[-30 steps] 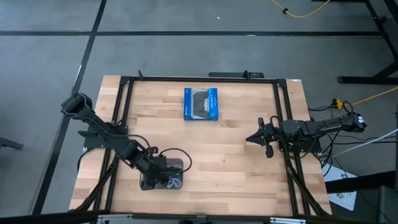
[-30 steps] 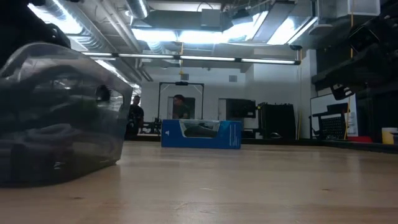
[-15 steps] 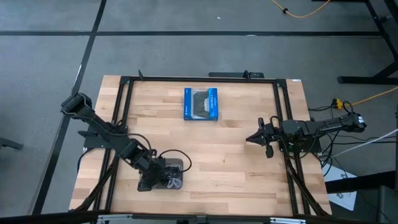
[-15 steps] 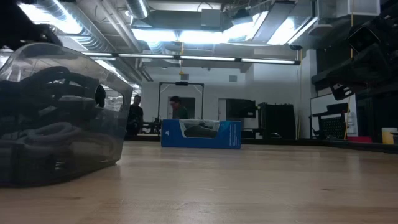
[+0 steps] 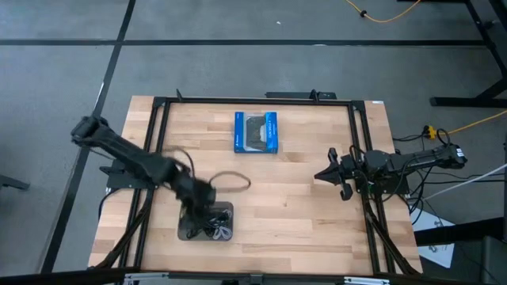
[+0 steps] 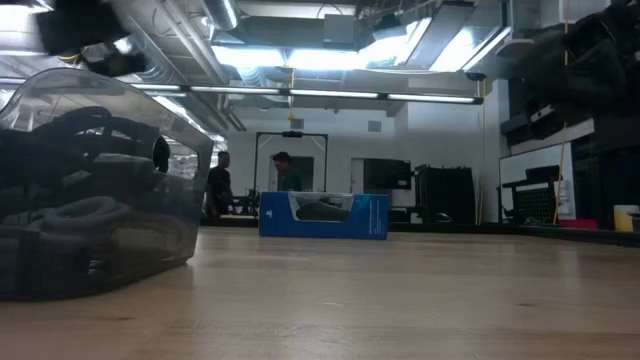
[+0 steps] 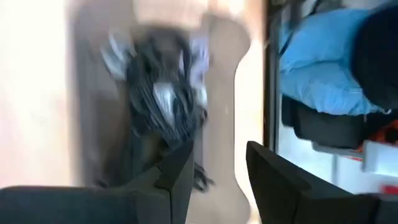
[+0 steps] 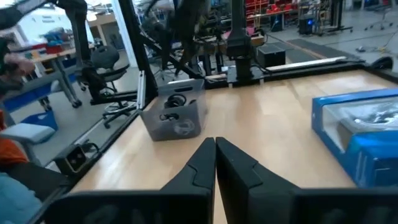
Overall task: Pick and place USB-C Cables
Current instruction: Return to Home Position
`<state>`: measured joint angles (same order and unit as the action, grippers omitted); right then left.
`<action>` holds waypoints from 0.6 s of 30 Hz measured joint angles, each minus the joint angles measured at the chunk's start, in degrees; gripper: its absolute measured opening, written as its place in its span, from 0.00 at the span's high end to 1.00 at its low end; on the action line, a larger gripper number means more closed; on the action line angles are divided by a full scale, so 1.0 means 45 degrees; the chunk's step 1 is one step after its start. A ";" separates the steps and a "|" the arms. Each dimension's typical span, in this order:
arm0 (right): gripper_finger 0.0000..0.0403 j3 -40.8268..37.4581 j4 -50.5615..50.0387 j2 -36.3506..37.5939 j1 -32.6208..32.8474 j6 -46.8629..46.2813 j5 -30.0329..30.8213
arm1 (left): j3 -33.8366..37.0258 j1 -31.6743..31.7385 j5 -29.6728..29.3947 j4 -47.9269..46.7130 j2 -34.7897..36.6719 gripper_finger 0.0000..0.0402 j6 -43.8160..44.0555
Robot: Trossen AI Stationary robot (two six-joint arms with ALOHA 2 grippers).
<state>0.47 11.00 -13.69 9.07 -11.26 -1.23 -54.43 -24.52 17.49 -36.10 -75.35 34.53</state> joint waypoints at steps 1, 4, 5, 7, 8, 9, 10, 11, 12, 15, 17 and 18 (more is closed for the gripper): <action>0.96 0.0003 -0.0017 0.0009 -0.0063 0.0151 -0.0001 | -0.0001 0.0491 -0.0119 0.0024 0.0416 0.65 -0.0910; 0.96 0.0175 -0.0296 0.0031 -0.0245 0.0249 0.0004 | -0.0001 0.1944 -0.0807 0.0293 0.1840 0.65 -0.3659; 0.96 0.0223 -0.0558 0.0033 -0.0289 0.0242 0.0004 | 0.0038 0.2404 -0.1089 0.0521 0.2357 0.65 -0.4453; 0.96 0.0231 -0.1046 0.0026 -0.0345 0.0168 0.0004 | 0.0457 0.3245 -0.1624 0.1361 0.3334 0.65 -0.5647; 0.96 0.0228 -0.1137 0.0018 -0.0373 0.0081 0.0004 | 0.0759 0.3650 -0.1771 0.1723 0.3811 0.65 -0.6028; 0.96 0.0228 -0.1140 0.0018 -0.0394 -0.0049 0.0004 | 0.1119 0.4095 -0.1885 0.1969 0.4279 0.65 -0.6273; 0.96 0.0229 -0.1137 0.0028 -0.0396 -0.0076 0.0009 | 0.1493 0.4521 -0.1926 0.2217 0.4716 0.65 -0.6433; 0.96 0.0231 -0.1083 0.0028 -0.0396 -0.0068 0.0006 | 0.1875 0.4957 -0.1910 0.2445 0.5123 0.65 -0.6516; 0.96 0.0228 -0.1072 0.0028 -0.0396 -0.0027 -0.0006 | 0.2315 0.5418 -0.1810 0.2546 0.5548 0.65 -0.6536; 0.96 0.0228 -0.1065 0.0028 -0.0396 0.0236 -0.0214 | 0.3912 0.6773 -0.0587 0.3525 0.6750 0.65 -0.6767; 0.96 0.0228 -0.1014 0.0028 -0.0396 0.0401 -0.0273 | 0.5169 0.7650 0.0330 0.5006 0.7450 0.65 -0.6894; 0.96 0.0232 -0.1019 0.0051 -0.0396 0.0576 -0.0273 | 0.5803 0.8064 0.0544 0.5713 0.7815 0.65 -0.6893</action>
<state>1.51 6.42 -13.46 7.29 -8.67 -2.46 -28.32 11.76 19.94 -10.39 -40.18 3.51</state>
